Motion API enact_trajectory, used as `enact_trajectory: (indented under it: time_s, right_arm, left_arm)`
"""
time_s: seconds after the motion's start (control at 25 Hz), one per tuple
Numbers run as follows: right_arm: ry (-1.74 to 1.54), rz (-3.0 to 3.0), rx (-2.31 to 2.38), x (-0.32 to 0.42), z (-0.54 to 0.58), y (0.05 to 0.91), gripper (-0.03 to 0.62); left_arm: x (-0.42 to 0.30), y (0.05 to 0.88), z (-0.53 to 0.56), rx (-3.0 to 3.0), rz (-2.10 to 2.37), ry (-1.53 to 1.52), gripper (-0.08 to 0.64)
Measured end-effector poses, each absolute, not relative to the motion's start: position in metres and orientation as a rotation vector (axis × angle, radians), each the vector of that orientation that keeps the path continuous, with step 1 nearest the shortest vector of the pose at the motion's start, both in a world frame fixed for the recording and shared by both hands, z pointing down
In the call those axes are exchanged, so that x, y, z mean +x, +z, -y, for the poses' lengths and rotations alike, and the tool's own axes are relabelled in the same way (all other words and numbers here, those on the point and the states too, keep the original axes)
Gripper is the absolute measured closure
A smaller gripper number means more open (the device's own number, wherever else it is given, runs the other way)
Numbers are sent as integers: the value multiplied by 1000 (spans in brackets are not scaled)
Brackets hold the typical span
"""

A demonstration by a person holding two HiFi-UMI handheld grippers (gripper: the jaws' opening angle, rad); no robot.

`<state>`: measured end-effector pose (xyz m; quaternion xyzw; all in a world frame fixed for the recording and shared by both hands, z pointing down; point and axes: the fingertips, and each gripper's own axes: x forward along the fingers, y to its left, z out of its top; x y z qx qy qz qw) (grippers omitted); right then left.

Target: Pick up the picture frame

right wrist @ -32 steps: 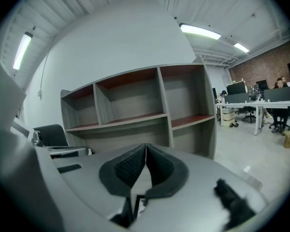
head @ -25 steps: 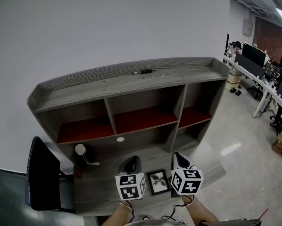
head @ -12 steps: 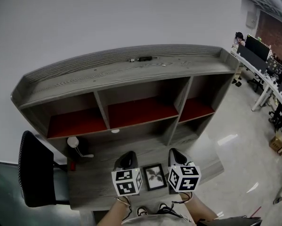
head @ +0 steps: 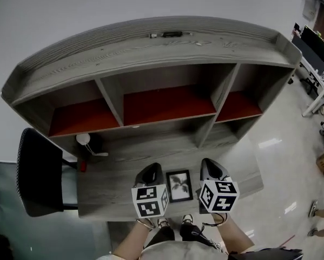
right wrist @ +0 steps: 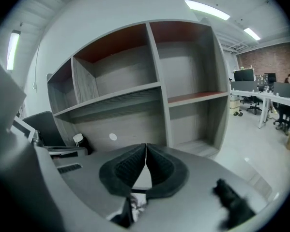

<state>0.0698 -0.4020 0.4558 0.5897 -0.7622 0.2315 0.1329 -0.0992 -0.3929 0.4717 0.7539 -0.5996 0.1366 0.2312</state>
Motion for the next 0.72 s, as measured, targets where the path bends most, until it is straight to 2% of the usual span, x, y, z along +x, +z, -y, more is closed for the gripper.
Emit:
enact_trajectory:
  time_s: [0.72]
  right_arm:
    - [875, 2116, 1495, 69, 371, 588, 560]
  left_arm:
    - [-98, 606, 334, 1778, 1626, 511, 551]
